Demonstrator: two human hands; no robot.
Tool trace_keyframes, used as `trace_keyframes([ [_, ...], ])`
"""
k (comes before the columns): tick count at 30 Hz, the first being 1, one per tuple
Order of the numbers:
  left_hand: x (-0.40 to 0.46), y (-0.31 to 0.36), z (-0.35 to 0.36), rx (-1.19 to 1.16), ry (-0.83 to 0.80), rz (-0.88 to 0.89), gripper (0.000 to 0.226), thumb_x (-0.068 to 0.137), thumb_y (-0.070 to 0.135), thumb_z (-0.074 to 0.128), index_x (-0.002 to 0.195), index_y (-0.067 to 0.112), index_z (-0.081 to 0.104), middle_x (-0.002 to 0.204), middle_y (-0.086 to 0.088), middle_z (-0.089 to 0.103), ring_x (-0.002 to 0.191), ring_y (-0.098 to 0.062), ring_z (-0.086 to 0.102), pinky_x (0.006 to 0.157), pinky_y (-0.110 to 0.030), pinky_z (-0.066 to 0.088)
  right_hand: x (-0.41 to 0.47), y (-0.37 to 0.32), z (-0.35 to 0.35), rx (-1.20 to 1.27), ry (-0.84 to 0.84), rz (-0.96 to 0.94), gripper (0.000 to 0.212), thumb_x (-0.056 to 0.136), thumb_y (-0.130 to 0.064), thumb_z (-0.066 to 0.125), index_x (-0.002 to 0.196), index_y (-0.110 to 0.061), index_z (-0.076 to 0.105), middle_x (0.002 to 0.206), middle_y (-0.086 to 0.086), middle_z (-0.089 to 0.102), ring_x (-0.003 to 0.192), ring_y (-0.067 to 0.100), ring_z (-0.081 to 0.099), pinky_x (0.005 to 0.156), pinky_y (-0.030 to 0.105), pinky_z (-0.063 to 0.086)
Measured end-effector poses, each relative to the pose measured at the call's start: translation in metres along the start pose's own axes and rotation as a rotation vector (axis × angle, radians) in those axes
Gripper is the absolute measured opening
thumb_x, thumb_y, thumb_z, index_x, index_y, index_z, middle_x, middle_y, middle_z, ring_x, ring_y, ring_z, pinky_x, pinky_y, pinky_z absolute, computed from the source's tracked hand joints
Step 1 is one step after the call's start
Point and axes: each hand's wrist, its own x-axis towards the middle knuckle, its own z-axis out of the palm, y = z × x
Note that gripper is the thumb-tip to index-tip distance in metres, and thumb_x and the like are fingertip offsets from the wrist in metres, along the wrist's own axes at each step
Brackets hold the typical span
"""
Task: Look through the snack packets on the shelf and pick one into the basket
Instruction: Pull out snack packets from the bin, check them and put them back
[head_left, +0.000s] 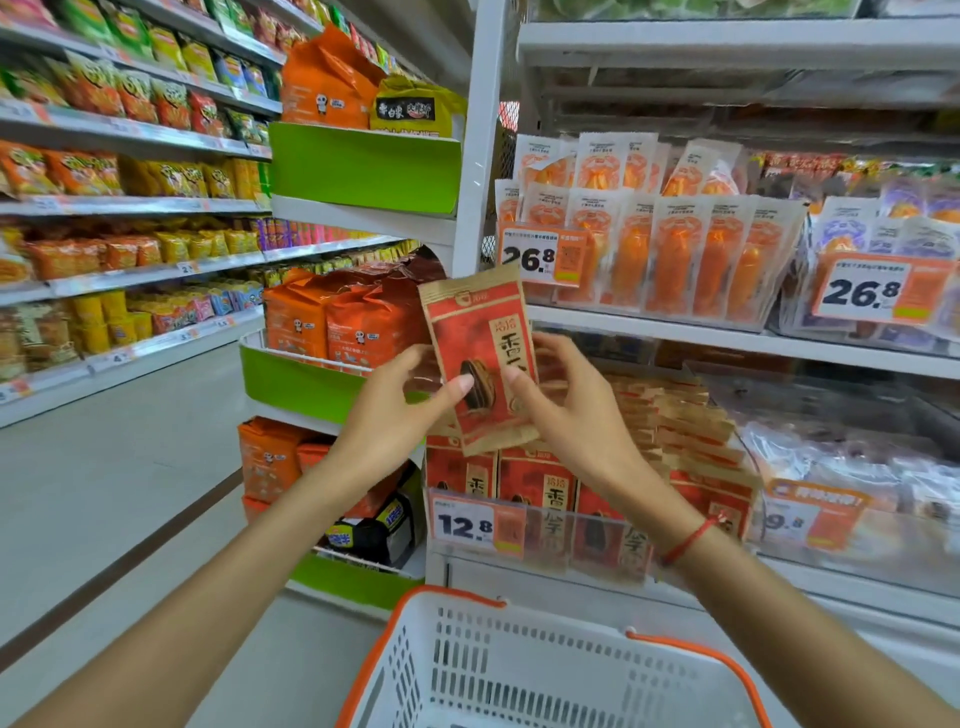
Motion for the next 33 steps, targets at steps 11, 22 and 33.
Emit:
trace_keyframes([
  [11,-0.079,-0.049,-0.003,-0.246,-0.196,-0.366,0.034,0.08,0.038,0.068,0.113,0.029,0.063,0.111,0.006,0.071,0.101,-0.005,0.068,0.082,-0.025,0.056,-0.076,0.03,0.026,0.193,-0.145,0.166,0.019,0.086,-0.029,0.07,0.1,-0.023,0.058,0.093,-0.007,0.065,0.079,-0.002,0.059,0.07,0.016,0.051],
  [22,-0.096,-0.06,0.01,-0.22,-0.332,-0.465,0.036,0.085,0.033,0.069,0.12,0.027,0.062,0.111,0.004,0.072,0.098,-0.004,0.069,0.078,-0.022,0.057,-0.088,0.034,0.046,0.431,-0.078,0.421,0.025,0.087,-0.034,0.067,0.092,-0.01,0.072,0.085,0.002,0.076,0.079,0.017,0.073,0.066,0.026,0.058],
  [33,-0.084,-0.048,0.019,-0.332,-0.287,-0.498,0.032,0.084,0.033,0.071,0.114,0.025,0.066,0.102,0.004,0.075,0.094,-0.006,0.071,0.076,-0.022,0.057,-0.078,0.045,0.038,0.387,0.003,0.495,0.057,0.097,-0.048,0.044,0.092,0.005,0.066,0.083,0.016,0.073,0.076,0.028,0.072,0.071,0.032,0.056],
])
